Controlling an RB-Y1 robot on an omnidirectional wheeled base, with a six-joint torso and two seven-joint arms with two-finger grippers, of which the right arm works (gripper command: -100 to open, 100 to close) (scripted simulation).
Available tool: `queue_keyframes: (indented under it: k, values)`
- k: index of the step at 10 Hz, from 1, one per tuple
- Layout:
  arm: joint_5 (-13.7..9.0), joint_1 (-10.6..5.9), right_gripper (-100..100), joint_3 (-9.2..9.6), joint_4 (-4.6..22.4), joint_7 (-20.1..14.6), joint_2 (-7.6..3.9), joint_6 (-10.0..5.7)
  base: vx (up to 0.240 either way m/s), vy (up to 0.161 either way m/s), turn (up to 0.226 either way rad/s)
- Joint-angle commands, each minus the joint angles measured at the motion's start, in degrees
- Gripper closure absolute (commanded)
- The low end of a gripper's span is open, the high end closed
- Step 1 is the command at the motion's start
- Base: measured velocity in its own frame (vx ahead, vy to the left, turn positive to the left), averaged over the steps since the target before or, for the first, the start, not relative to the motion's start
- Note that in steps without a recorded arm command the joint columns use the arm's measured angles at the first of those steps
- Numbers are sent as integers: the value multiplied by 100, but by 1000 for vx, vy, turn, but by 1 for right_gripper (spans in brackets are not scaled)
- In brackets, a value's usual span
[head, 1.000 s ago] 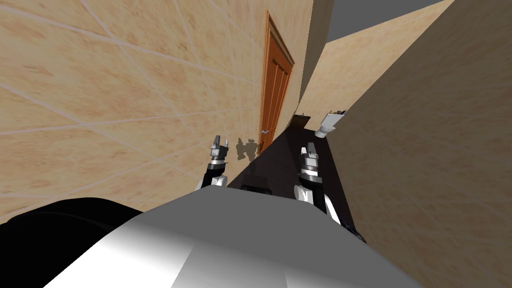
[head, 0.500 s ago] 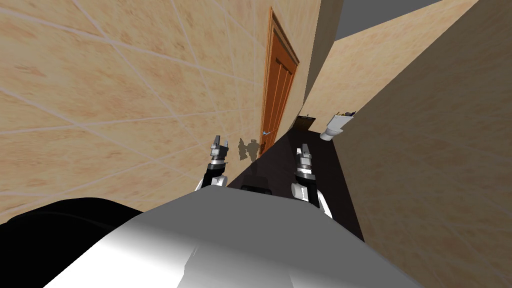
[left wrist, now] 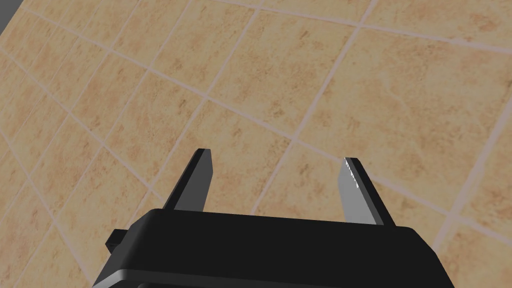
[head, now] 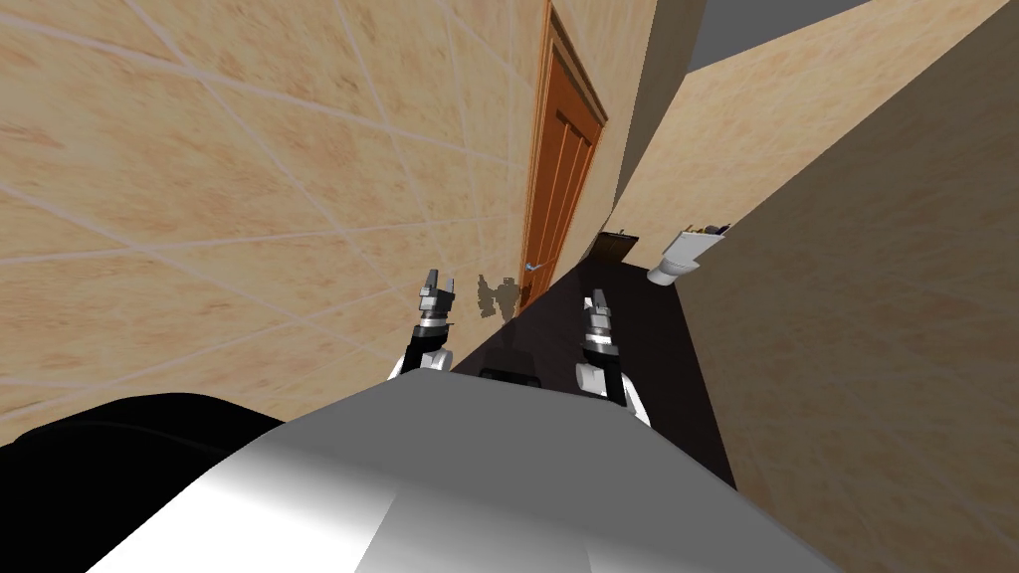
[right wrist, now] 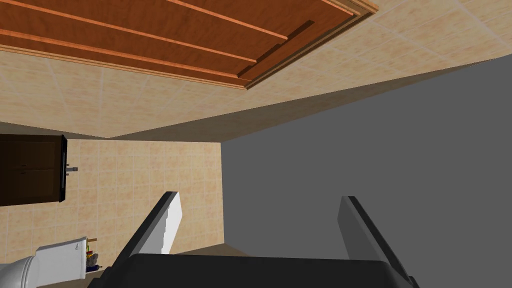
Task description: Pull the door open
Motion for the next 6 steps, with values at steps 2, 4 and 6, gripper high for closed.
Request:
queue_keyframes:
  k: [2, 4, 6]
  values:
    - [-2, -105, -100, 49, 299, -66, -22, -90, 87, -73, 111]
    - [-6, -211, -100, 77, 555, -119, -43, -155, 88, -63, 99]
    - [-11, -324, -100, 108, 826, -175, -62, -225, 86, -79, 110]
